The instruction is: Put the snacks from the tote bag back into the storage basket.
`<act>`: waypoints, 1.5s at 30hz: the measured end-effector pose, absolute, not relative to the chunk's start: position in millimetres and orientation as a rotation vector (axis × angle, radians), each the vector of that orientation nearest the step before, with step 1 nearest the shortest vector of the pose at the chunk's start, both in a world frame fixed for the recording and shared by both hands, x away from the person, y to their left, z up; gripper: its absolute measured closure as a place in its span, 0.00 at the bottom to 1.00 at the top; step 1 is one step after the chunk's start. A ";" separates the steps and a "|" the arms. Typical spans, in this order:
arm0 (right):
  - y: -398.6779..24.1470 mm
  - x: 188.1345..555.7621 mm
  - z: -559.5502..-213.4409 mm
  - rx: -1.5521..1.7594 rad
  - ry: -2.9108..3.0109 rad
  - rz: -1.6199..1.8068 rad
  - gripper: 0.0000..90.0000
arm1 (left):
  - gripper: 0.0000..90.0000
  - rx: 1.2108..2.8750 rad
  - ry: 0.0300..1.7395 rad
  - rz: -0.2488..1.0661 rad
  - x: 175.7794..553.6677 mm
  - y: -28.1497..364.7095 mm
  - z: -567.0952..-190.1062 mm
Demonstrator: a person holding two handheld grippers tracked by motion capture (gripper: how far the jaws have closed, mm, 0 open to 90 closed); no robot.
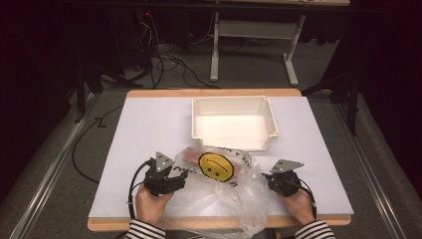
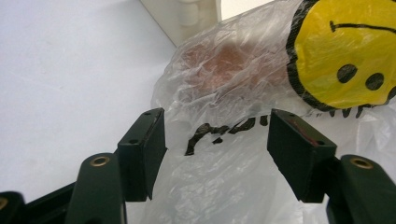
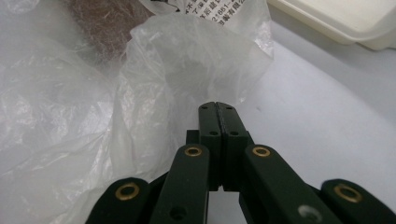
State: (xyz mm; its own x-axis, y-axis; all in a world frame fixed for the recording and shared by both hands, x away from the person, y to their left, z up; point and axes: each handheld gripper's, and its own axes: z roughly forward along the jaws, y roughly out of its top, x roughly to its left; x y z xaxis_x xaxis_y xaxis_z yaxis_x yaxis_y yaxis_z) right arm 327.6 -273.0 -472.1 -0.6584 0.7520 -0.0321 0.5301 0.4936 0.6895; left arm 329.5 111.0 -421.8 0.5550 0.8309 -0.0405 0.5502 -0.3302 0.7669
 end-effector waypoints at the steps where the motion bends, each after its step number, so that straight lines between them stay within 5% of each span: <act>1: -274.6 327.6 -472.3 1.083 2.407 0.947 1.00 | 0.42 2.030 1.107 0.468 329.6 110.9 -423.3; 14: -301.2 330.0 -472.2 1.166 2.347 0.922 1.00 | 0.49 2.083 1.063 0.389 327.1 99.6 -439.1; 25: -316.0 333.8 -472.7 1.236 2.294 0.911 1.00 | 0.67 2.122 1.021 0.312 327.8 90.0 -450.3; 35: -324.1 313.9 -450.9 1.251 2.197 0.956 0.78 | 0.81 2.123 1.014 0.266 328.7 89.1 -460.0; 45: -322.5 290.3 -425.0 1.193 2.143 1.048 0.72 | 0.88 2.144 0.989 0.230 327.0 83.7 -464.7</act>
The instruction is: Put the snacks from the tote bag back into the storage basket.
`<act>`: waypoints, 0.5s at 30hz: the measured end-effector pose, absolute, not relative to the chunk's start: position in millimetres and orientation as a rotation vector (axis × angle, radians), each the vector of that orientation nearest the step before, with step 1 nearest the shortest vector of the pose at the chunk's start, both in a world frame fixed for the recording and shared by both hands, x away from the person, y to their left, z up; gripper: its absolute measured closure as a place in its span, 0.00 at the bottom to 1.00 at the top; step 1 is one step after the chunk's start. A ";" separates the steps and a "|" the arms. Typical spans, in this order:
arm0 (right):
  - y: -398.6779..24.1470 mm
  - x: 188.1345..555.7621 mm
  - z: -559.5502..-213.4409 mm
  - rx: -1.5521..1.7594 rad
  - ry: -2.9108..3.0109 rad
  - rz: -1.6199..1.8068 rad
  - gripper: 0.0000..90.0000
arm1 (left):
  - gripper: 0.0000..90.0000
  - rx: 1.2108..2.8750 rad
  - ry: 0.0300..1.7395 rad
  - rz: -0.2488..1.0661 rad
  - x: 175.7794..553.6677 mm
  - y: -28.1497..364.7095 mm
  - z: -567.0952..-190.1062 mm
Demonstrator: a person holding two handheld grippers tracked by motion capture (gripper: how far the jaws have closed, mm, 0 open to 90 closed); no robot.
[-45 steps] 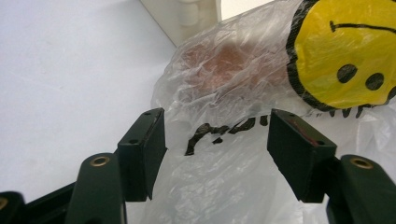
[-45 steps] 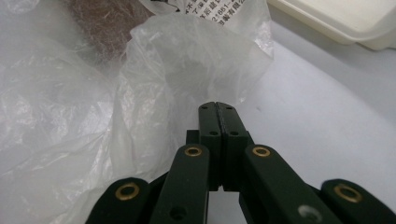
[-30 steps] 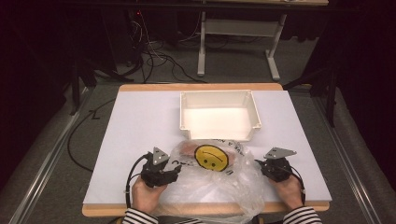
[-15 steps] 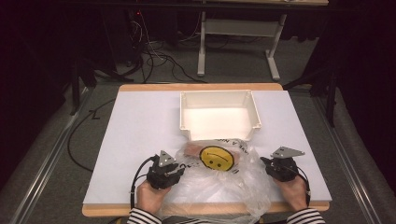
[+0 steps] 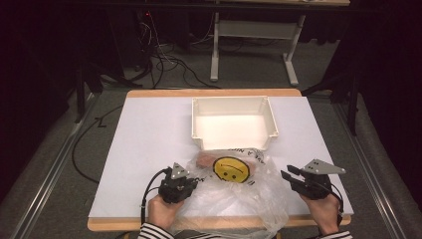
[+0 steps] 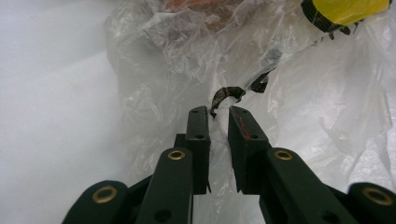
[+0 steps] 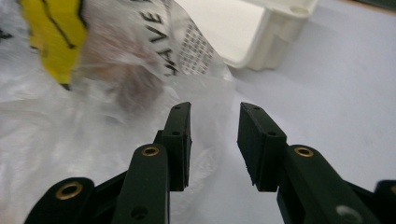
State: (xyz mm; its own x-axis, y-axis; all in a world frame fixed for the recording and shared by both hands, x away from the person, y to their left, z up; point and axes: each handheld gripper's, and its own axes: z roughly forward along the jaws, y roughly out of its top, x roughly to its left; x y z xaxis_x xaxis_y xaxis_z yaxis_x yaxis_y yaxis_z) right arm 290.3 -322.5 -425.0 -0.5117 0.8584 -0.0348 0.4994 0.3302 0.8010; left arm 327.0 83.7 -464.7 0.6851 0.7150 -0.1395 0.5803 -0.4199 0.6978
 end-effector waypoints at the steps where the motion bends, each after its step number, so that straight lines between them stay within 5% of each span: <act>1: -319.4 287.1 -422.2 1.178 2.143 1.060 0.71 | 0.88 2.147 0.984 0.229 326.6 82.9 -465.0; 15: -272.5 278.6 -437.0 1.100 2.305 1.079 0.54 | 0.98 2.177 0.940 0.206 323.4 77.7 -468.7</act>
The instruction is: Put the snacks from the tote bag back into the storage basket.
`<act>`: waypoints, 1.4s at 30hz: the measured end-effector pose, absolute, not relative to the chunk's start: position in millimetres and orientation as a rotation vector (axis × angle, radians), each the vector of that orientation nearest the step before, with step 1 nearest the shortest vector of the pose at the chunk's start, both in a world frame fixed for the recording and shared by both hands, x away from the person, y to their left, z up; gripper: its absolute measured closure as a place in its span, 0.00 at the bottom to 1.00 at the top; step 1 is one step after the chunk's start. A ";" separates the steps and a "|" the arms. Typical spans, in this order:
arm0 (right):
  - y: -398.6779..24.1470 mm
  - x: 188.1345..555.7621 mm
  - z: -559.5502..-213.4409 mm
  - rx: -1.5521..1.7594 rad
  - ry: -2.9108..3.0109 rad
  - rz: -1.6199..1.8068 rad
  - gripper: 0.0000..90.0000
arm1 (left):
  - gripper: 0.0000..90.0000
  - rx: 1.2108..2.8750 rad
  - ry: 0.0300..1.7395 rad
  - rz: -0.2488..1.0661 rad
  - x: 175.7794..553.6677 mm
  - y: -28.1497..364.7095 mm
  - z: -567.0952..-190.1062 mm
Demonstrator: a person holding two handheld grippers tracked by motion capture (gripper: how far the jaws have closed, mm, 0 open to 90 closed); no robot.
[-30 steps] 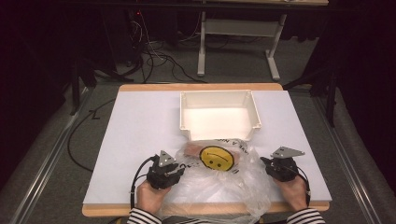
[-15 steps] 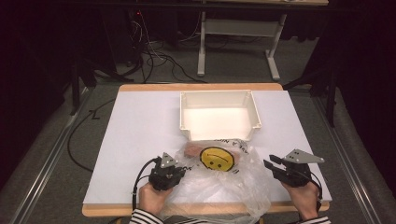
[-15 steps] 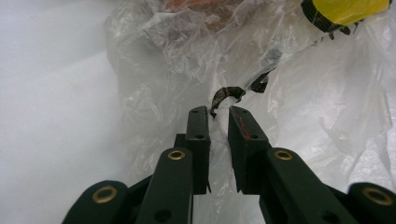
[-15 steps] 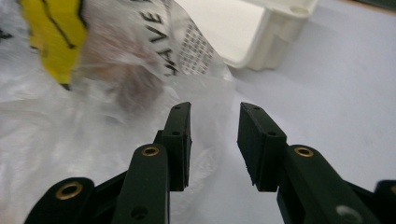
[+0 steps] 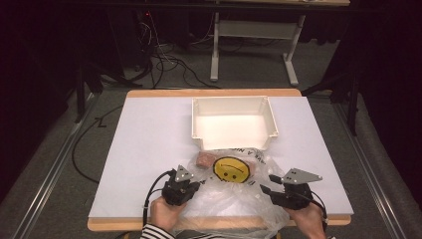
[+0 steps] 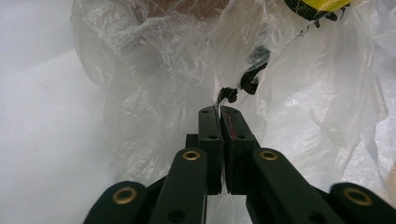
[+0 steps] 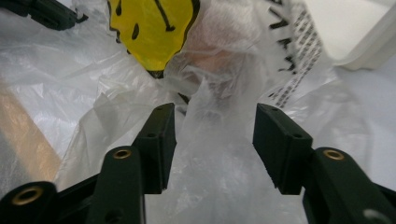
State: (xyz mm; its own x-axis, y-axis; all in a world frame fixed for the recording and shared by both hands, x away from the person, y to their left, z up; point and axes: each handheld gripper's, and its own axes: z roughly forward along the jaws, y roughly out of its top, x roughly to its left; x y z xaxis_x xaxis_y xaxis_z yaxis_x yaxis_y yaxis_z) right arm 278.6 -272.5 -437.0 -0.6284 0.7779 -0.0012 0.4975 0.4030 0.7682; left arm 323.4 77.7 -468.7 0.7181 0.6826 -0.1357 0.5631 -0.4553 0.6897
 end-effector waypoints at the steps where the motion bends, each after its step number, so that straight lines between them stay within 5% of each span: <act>1: -270.4 279.2 -439.5 1.104 2.313 1.075 0.52 | 0.98 2.177 0.939 0.204 322.8 77.8 -468.9; 9: -259.7 287.1 -456.1 1.101 2.378 0.989 0.57 | 1.00 2.190 0.895 0.174 317.4 75.9 -466.3; 20: -266.4 289.7 -460.6 1.058 2.414 0.922 0.97 | 1.00 2.222 0.800 0.103 301.3 59.1 -461.2; 42: -290.2 298.0 -415.5 1.058 2.237 1.084 0.99 | 1.00 2.008 0.864 0.411 316.0 86.1 -411.0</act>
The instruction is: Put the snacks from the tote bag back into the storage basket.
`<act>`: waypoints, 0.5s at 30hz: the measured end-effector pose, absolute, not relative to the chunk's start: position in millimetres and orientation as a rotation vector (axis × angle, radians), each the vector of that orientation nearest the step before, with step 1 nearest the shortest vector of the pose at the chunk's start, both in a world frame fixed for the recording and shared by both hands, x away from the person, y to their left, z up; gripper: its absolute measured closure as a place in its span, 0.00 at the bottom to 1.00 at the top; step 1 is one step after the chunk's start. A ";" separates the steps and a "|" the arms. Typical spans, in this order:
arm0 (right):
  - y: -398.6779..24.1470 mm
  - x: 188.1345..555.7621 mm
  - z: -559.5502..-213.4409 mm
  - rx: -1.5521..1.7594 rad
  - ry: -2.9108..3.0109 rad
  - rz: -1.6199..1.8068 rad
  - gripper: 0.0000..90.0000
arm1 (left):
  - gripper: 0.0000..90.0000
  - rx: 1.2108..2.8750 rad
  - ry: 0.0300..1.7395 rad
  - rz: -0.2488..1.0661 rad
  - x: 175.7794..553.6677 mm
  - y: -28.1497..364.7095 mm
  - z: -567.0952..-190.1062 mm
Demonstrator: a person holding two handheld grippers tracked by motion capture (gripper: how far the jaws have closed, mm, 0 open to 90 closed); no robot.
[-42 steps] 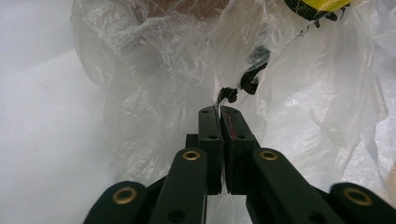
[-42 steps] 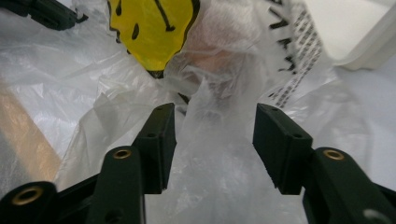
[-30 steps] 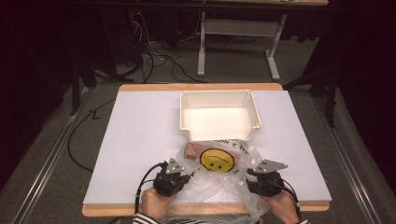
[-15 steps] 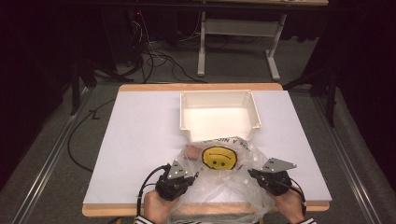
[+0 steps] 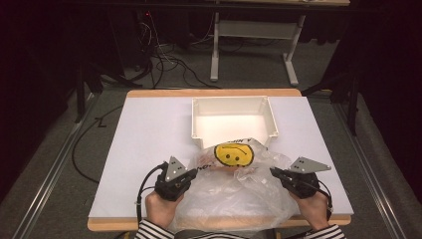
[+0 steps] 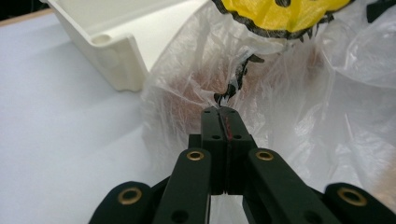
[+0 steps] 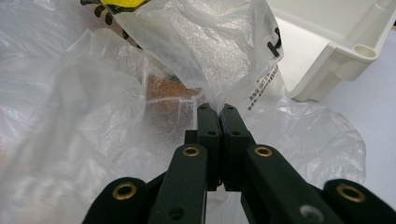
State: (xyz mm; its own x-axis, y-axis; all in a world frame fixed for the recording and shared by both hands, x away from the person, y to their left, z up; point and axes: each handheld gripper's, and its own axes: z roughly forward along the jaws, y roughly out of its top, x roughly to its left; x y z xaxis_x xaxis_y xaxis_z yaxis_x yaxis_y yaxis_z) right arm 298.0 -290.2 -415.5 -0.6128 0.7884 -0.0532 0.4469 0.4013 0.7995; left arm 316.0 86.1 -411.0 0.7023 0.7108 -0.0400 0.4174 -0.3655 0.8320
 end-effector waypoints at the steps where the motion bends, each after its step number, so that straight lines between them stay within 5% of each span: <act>1: -290.2 299.5 -415.5 1.061 2.235 1.089 0.99 | 1.00 2.004 0.869 0.414 318.8 87.2 -410.1; 15: -287.4 319.3 -421.3 1.118 2.213 1.089 0.99 | 1.00 1.967 0.971 0.505 355.0 76.3 -417.1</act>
